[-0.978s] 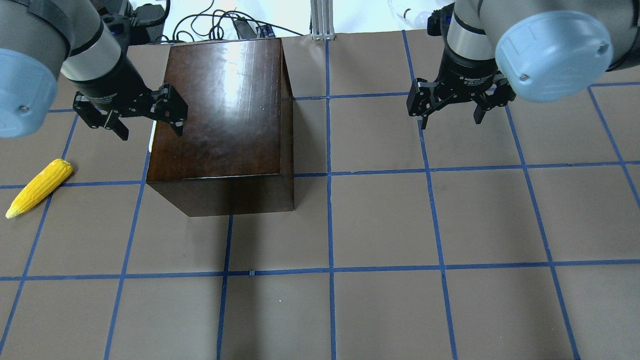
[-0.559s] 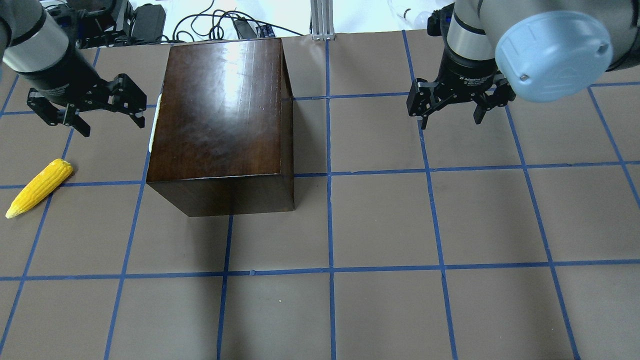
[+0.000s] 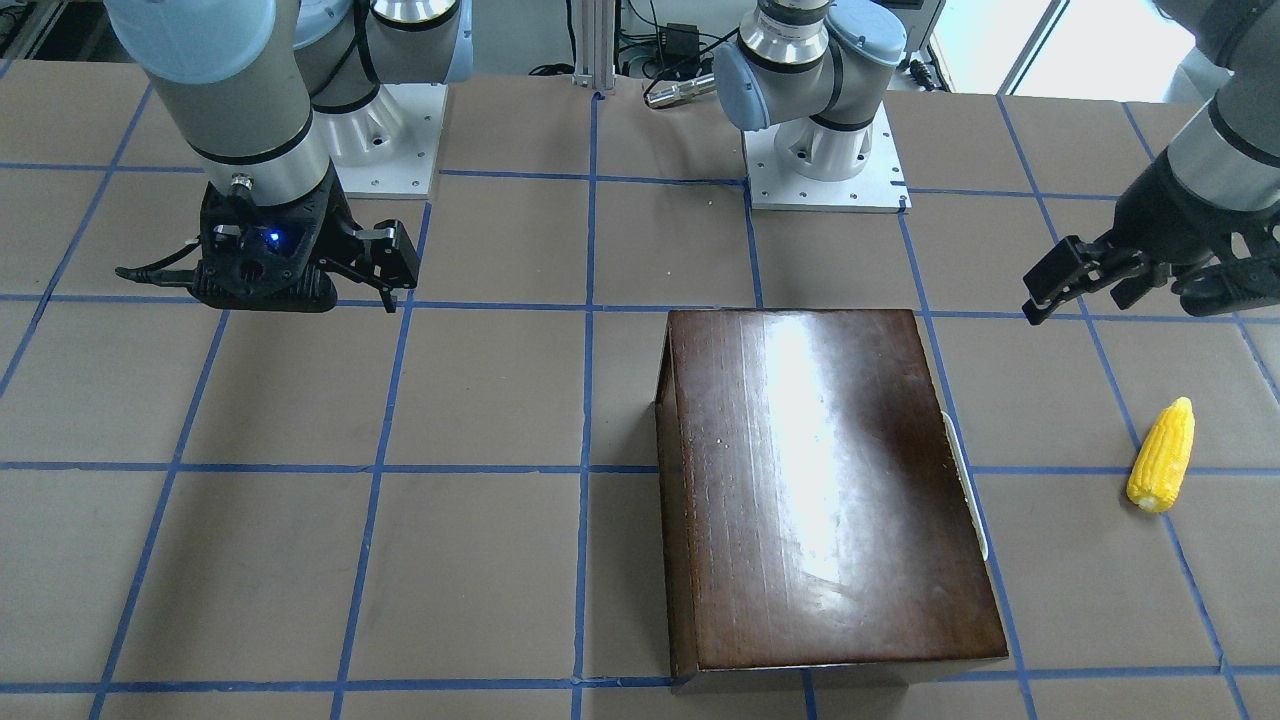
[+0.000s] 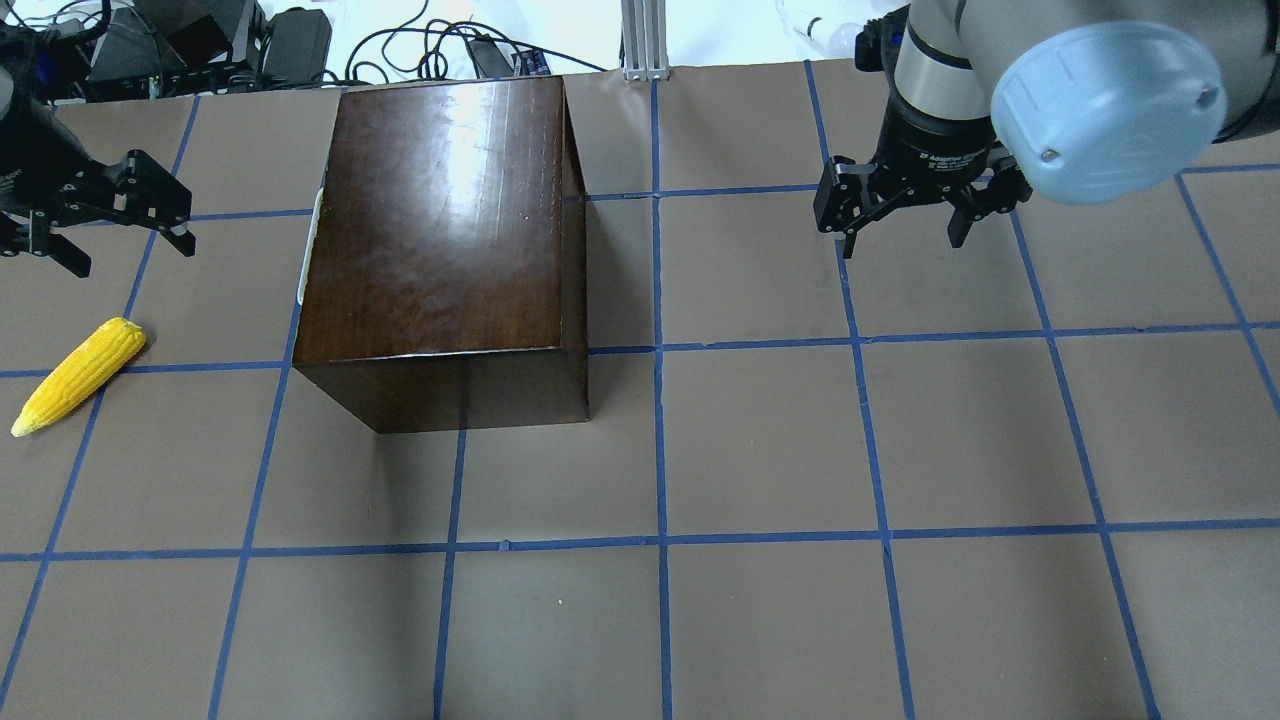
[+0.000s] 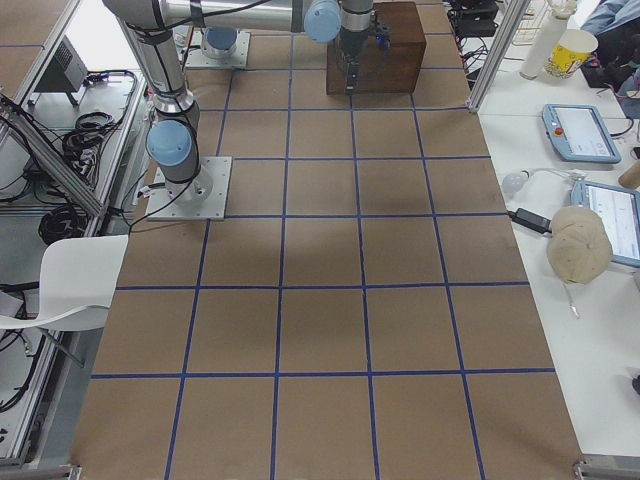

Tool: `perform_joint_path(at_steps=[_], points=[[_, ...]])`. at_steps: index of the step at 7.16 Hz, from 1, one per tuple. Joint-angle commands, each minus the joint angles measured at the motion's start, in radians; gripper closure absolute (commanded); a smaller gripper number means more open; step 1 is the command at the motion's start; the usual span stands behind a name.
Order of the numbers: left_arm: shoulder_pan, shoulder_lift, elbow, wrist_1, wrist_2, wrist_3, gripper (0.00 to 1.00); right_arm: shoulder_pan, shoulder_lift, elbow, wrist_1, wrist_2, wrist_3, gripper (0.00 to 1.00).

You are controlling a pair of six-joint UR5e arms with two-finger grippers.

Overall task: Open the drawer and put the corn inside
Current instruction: 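Move the left gripper down beside the cabinet toward the white drawer handle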

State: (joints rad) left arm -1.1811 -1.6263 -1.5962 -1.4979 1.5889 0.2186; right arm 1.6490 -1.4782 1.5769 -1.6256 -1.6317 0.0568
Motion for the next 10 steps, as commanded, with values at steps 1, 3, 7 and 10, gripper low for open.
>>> perform_joint_path(at_steps=[1, 3, 7, 10], points=[[0.011, -0.07, 0.002, 0.094, -0.027, 0.083, 0.0, 0.0, -0.001, 0.0, 0.0, 0.0, 0.0, 0.0], [0.059, -0.13, 0.002, 0.136, -0.143, 0.223, 0.0, 0.0, 0.001, 0.0, 0.0, 0.001, 0.0, 0.0], [0.066, -0.263, -0.008, 0.258, -0.322, 0.241, 0.0, 0.0, 0.001, 0.0, 0.001, 0.001, 0.0, 0.0], [0.061, -0.3, -0.008, 0.261, -0.343, 0.246, 0.0, 0.0, 0.001, 0.0, 0.001, 0.001, 0.0, 0.0]])
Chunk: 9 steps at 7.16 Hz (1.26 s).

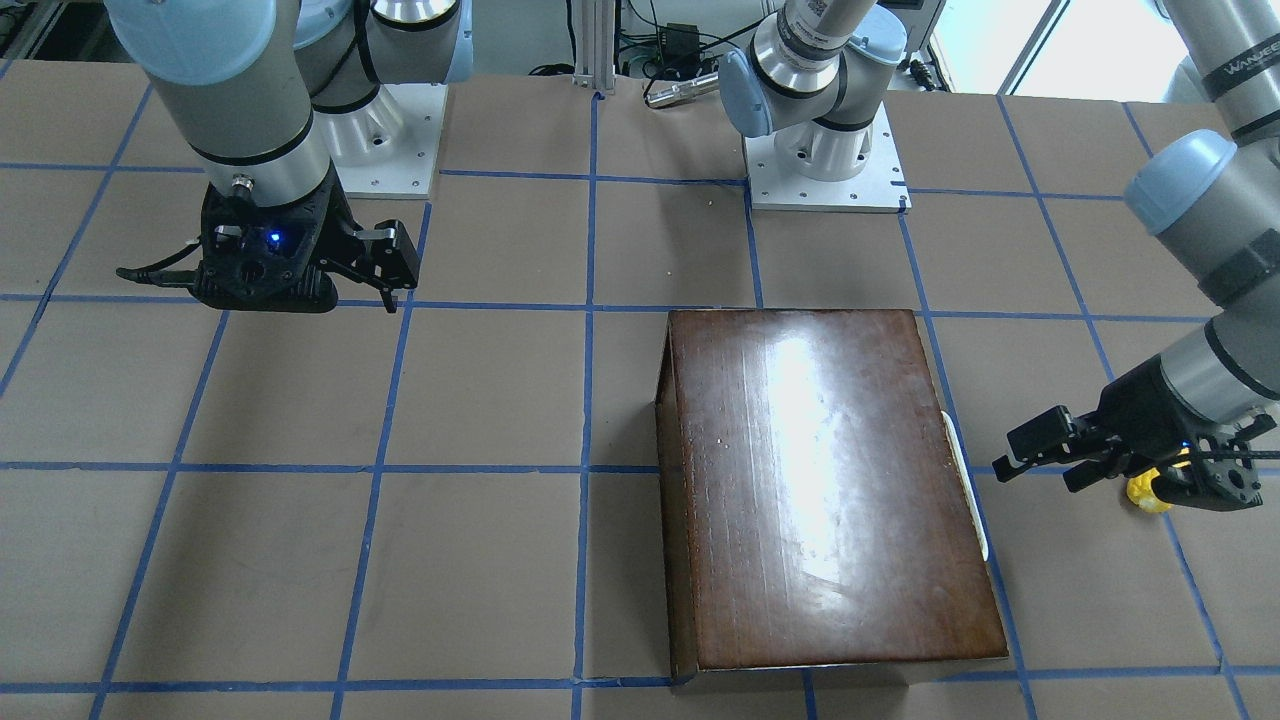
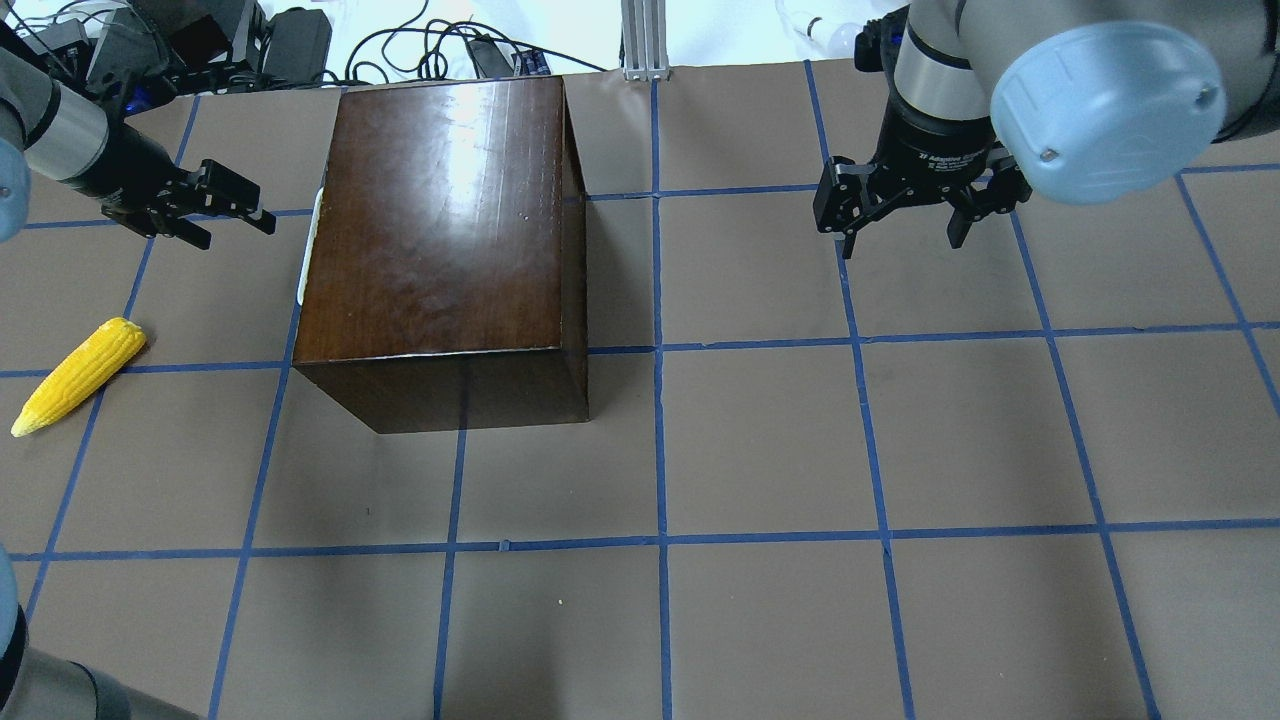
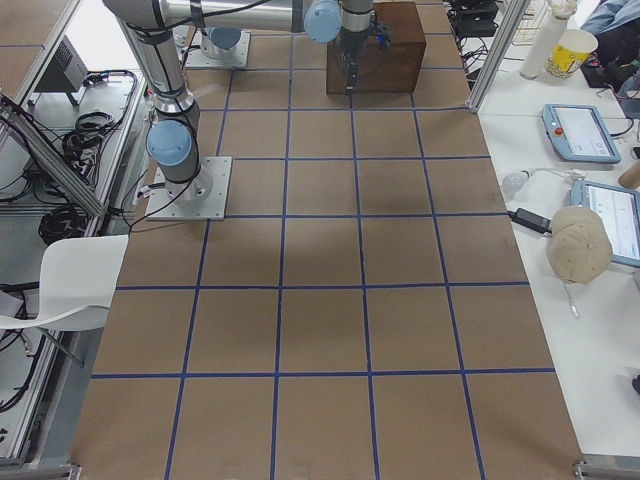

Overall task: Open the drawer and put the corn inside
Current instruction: 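Move the left gripper down beside the cabinet toward the white drawer handle, then close the left gripper around the white drawer handle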

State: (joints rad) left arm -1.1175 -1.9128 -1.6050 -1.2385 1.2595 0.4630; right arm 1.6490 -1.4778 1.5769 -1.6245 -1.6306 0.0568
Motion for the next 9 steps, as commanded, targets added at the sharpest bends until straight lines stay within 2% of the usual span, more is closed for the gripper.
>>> perform_joint_path(at_steps=[1, 4, 6, 9], points=[[-0.004, -0.018, 0.0, 0.002, -0.037, 0.002, 0.0, 0.0, -0.001, 0.0, 0.0, 0.0, 0.0, 0.0], [-0.01, -0.041, 0.002, 0.004, -0.052, 0.068, 0.0, 0.0, 0.001, 0.0, 0.0, 0.0, 0.0, 0.0], [-0.015, -0.046, 0.004, 0.004, -0.1, 0.065, 0.0, 0.0, 0.001, 0.0, 0.0, 0.0, 0.0, 0.0], [-0.015, -0.074, -0.001, 0.002, -0.101, 0.069, 0.0, 0.0, -0.001, 0.0, 0.0, 0.0, 0.0, 0.0]])
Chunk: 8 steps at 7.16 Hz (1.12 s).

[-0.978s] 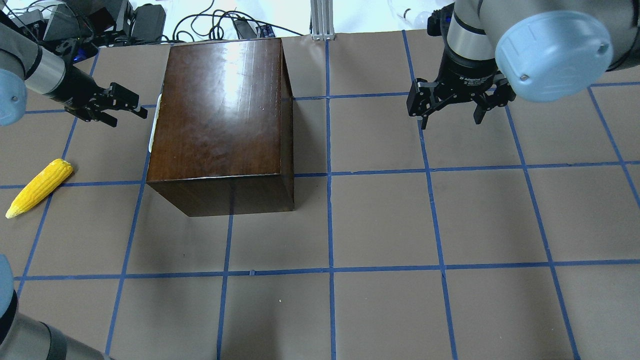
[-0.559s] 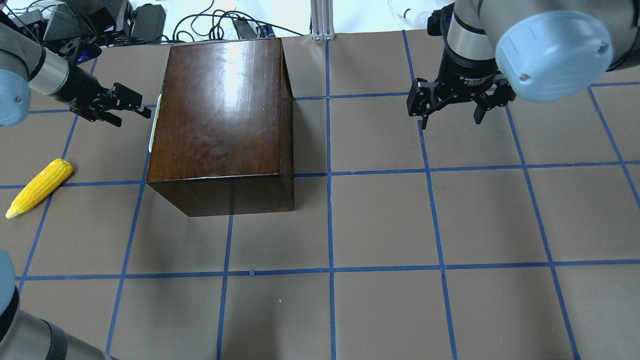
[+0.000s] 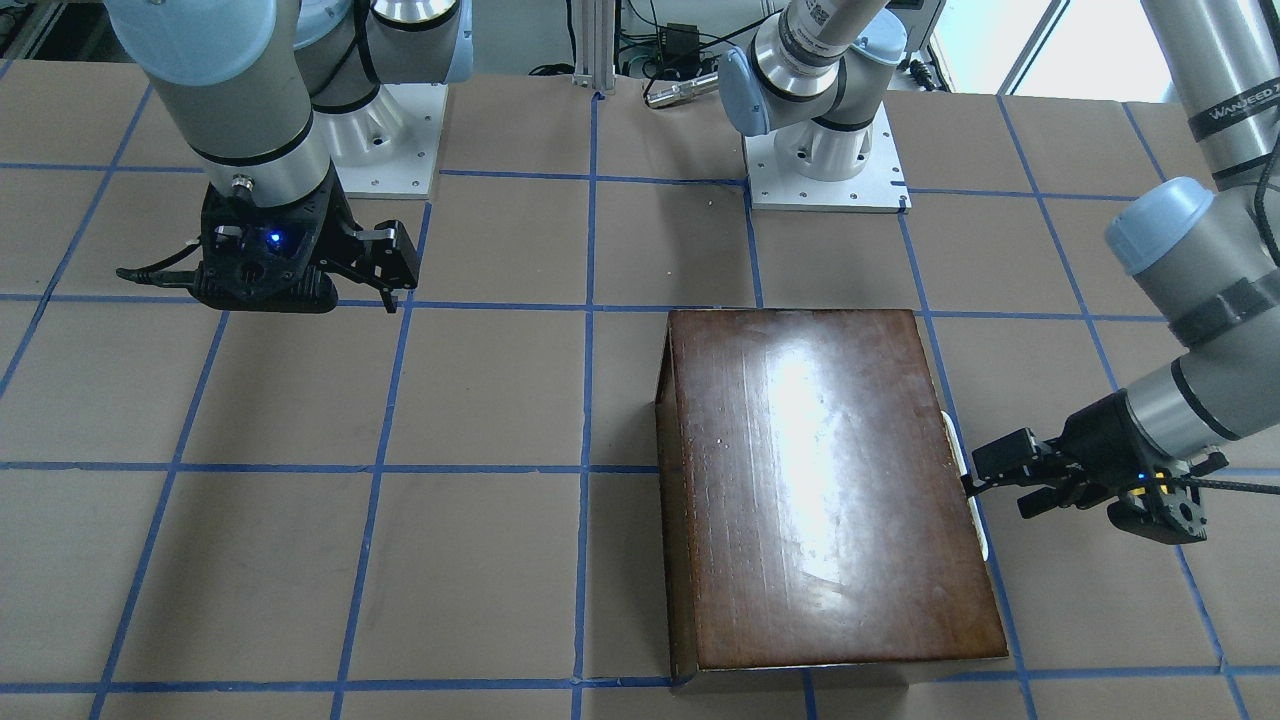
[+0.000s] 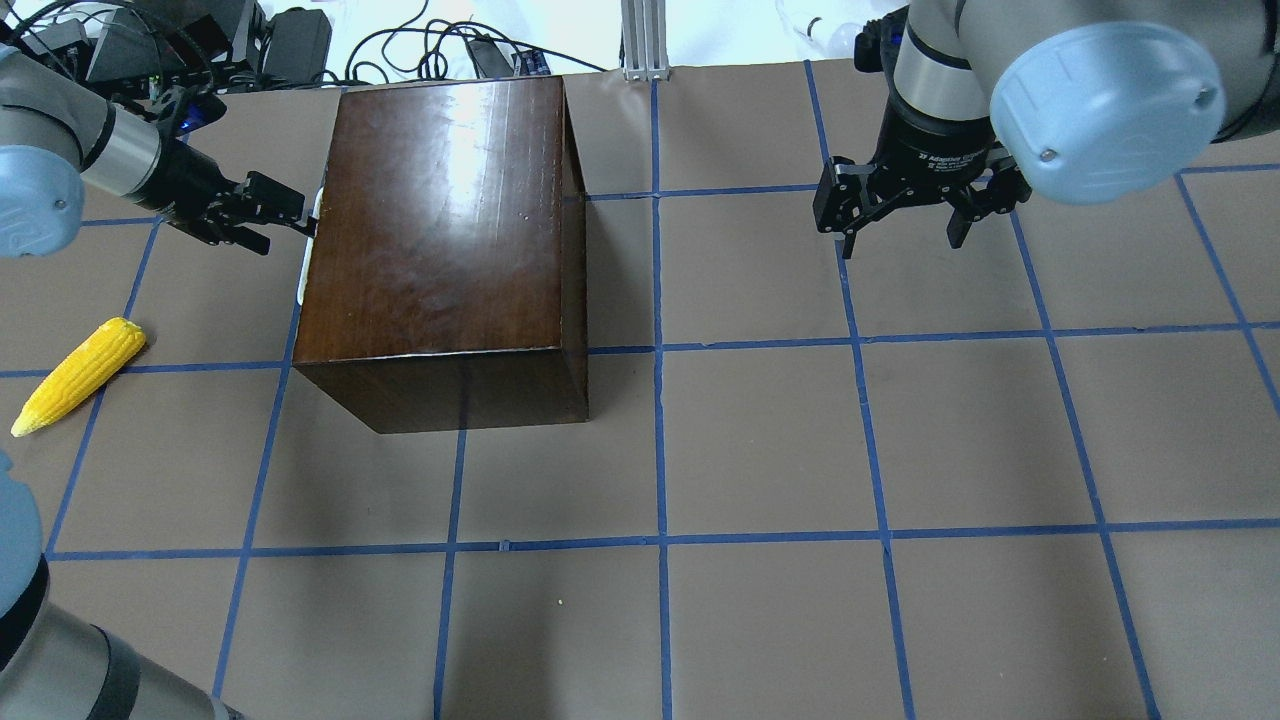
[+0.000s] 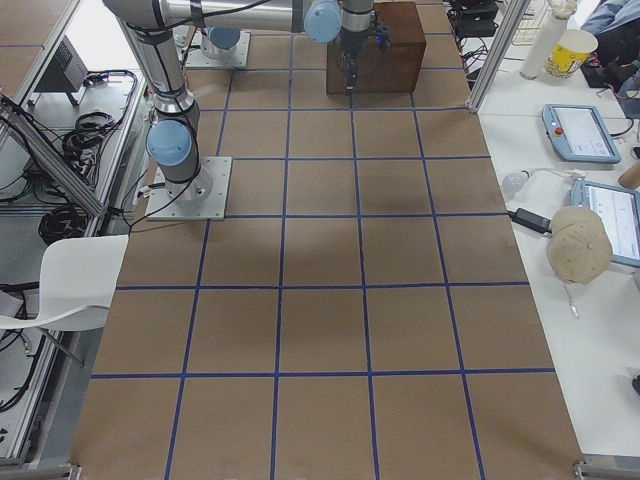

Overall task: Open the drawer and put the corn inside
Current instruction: 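Close the left gripper around the white drawer handle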

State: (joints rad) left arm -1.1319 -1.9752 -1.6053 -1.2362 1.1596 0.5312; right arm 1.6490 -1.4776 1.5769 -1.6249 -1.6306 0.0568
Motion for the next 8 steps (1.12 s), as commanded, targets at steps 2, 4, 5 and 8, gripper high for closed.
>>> perform_joint_path(at_steps=[2, 4, 5, 8], points=[[-0.003, -0.024, -0.001, 0.0, -0.001, 0.001, 0.0, 0.0, -0.001, 0.0, 0.0, 0.0, 0.0, 0.0], [-0.003, -0.034, -0.001, -0.002, -0.001, 0.004, 0.0, 0.0, -0.001, 0.0, -0.001, 0.0, 0.0, 0.0], [-0.003, -0.042, -0.001, -0.002, -0.001, 0.003, 0.0, 0.0, 0.0, 0.0, 0.0, 0.0, 0.0, 0.0], [0.0, -0.045, 0.008, -0.002, 0.014, 0.053, 0.0, 0.0, 0.0, 0.0, -0.001, 0.0, 0.0, 0.0]])
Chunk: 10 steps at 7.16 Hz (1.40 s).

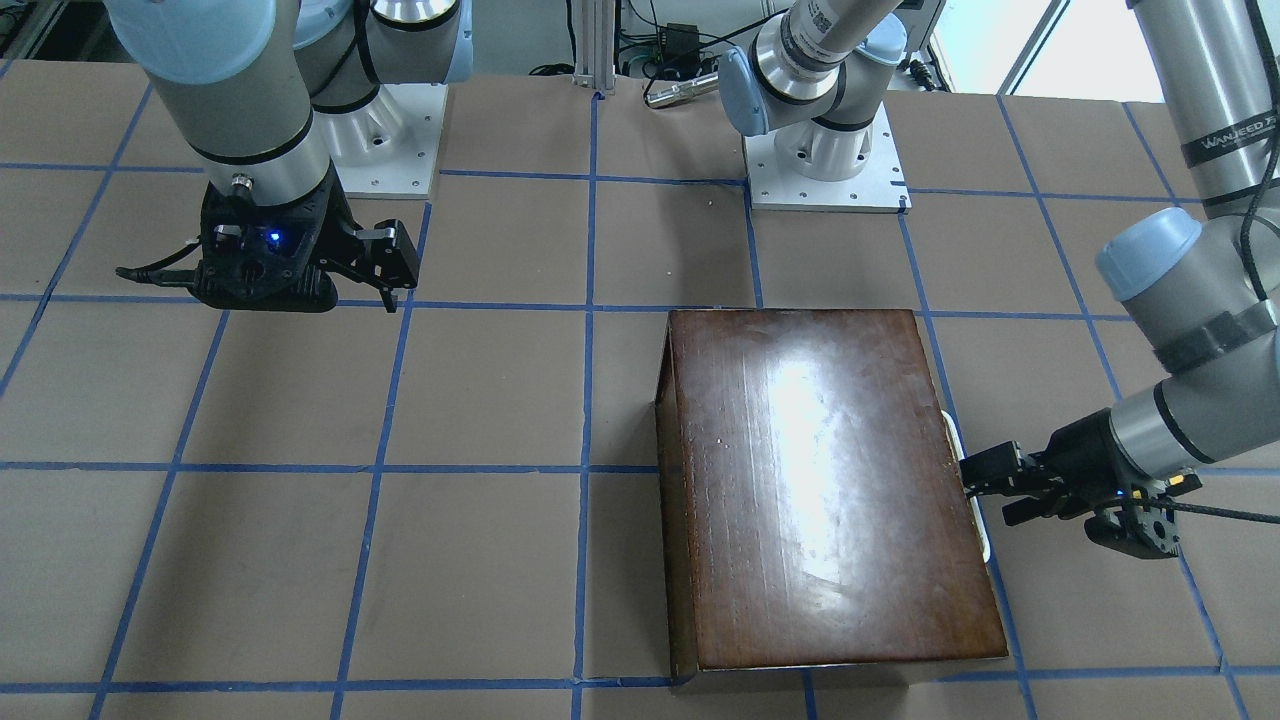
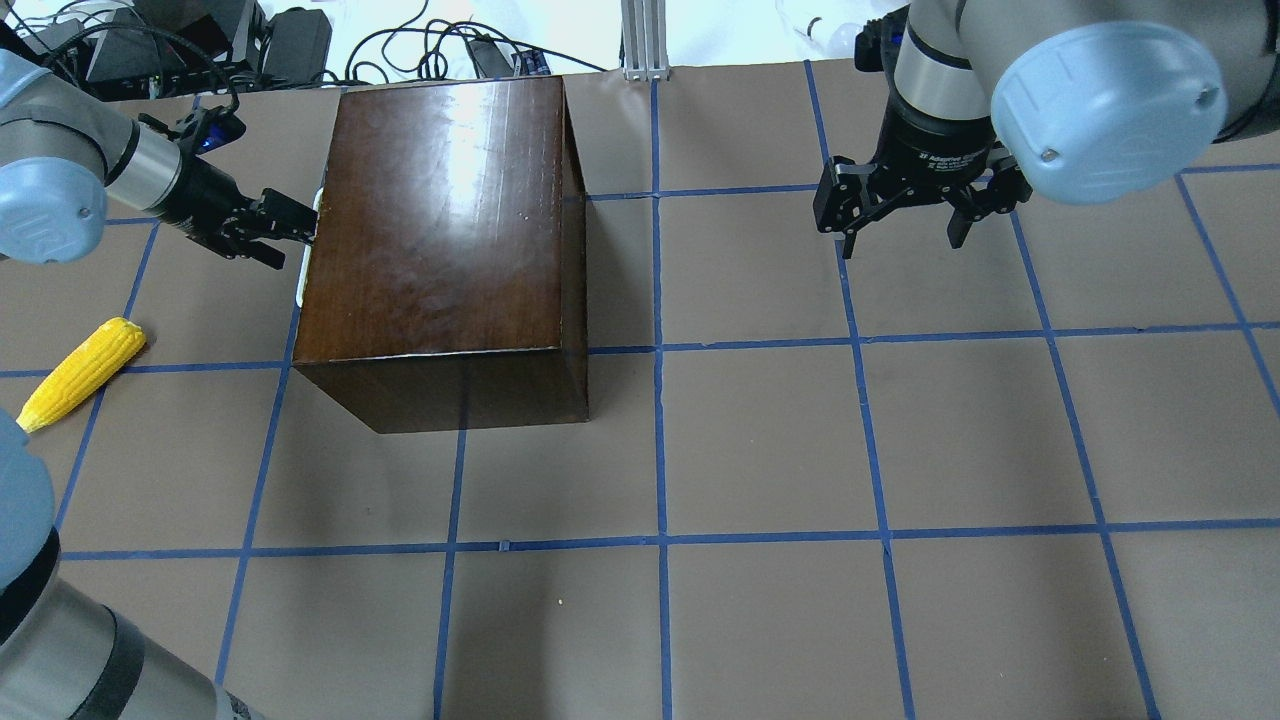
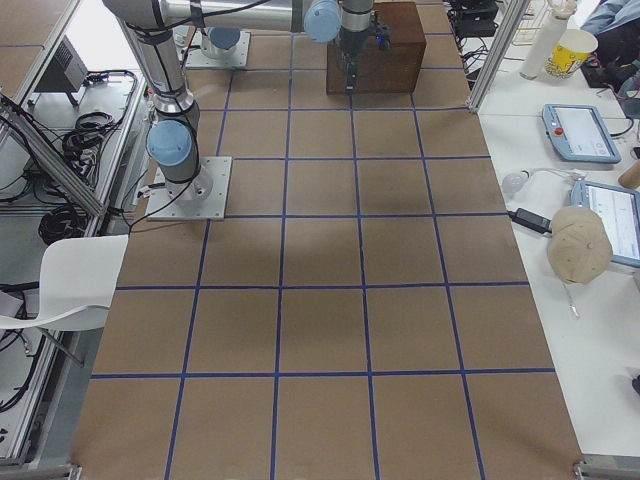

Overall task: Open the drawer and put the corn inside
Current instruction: 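Close the left gripper around the white drawer handle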

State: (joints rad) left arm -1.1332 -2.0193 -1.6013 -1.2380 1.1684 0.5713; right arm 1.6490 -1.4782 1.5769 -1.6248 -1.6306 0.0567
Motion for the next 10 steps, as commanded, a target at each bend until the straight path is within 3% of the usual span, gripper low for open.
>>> perform_joint_path(at_steps=[1, 6, 8, 10], points=[[0.003, -0.001, 0.004, 0.0, 0.005, 0.016, 0.0, 0.0, 0.001, 0.0, 0.0, 0.0, 0.0, 0.0], [0.01, -0.005, 0.036, 0.0, 0.008, 0.087, 0.0, 0.0, 0.001, 0.0, 0.0, 0.0, 0.0, 0.0], [0.012, -0.007, 0.041, -0.001, 0.069, 0.128, 0.0, 0.0, 0.001, 0.0, -0.001, 0.0, 0.0, 0.0], [0.016, -0.009, 0.043, -0.001, 0.073, 0.136, 0.0, 0.0, 0.0, 0.0, -0.001, 0.0, 0.0, 0.0]])
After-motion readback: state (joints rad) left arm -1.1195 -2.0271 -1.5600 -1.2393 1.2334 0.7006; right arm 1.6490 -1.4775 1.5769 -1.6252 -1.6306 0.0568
